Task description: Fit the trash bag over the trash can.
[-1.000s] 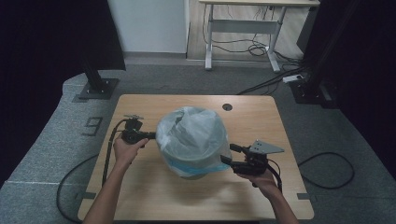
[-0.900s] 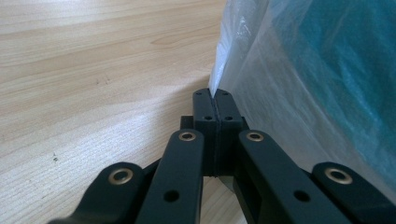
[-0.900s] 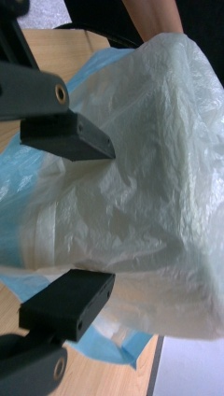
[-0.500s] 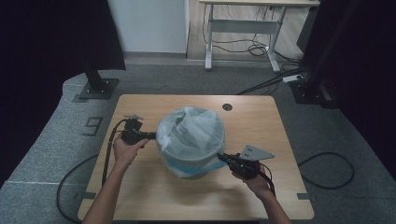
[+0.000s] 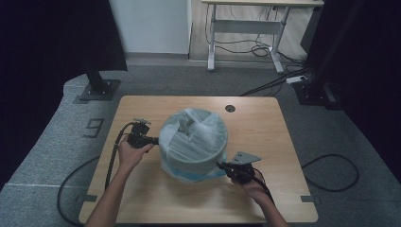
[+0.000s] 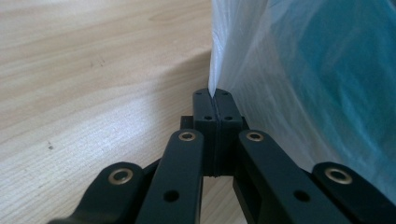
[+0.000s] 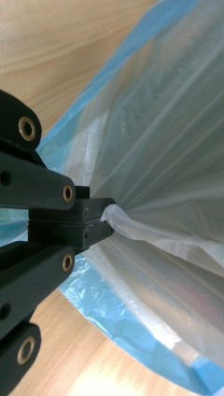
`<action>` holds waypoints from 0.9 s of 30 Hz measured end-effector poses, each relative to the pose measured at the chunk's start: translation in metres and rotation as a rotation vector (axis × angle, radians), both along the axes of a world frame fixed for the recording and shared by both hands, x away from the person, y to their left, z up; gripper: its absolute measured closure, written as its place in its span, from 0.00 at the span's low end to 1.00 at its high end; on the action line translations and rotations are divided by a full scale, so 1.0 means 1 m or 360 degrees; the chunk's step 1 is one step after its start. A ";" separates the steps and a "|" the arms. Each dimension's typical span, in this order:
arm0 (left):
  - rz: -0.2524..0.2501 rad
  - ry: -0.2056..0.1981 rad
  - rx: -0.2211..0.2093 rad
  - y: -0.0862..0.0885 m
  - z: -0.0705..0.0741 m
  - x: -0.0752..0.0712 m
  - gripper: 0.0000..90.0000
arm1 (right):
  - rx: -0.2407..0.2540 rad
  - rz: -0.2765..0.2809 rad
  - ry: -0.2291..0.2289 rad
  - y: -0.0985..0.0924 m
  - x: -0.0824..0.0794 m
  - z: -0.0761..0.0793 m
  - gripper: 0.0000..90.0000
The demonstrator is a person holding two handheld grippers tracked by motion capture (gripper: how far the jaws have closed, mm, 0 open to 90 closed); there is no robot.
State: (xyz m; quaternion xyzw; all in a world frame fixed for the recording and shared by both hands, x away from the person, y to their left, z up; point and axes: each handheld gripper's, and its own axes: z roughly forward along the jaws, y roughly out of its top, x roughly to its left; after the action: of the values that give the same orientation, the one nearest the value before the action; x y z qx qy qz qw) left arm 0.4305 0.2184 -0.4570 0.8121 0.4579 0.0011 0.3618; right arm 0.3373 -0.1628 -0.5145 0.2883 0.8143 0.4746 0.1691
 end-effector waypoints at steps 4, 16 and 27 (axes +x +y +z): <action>-0.0021 0.0019 0.0032 -0.004 -0.003 0.000 0.99 | -0.0014 -0.0028 0.0029 0.001 0.004 -0.005 0.99; 0.0080 -0.0077 0.0046 0.003 0.006 -0.004 0.67 | 0.0038 -0.0179 -0.0028 -0.004 0.002 -0.008 0.68; 0.0130 -0.0265 0.0027 0.045 0.036 -0.028 0.28 | 0.0255 -0.0227 -0.0090 -0.033 -0.015 0.002 0.46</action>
State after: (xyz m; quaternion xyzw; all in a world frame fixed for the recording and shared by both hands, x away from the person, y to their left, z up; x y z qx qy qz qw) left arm 0.4030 0.2631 -0.4207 0.7928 0.4589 0.0872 0.3914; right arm 0.3224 -0.1957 -0.5122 0.3448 0.7460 0.5328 0.2017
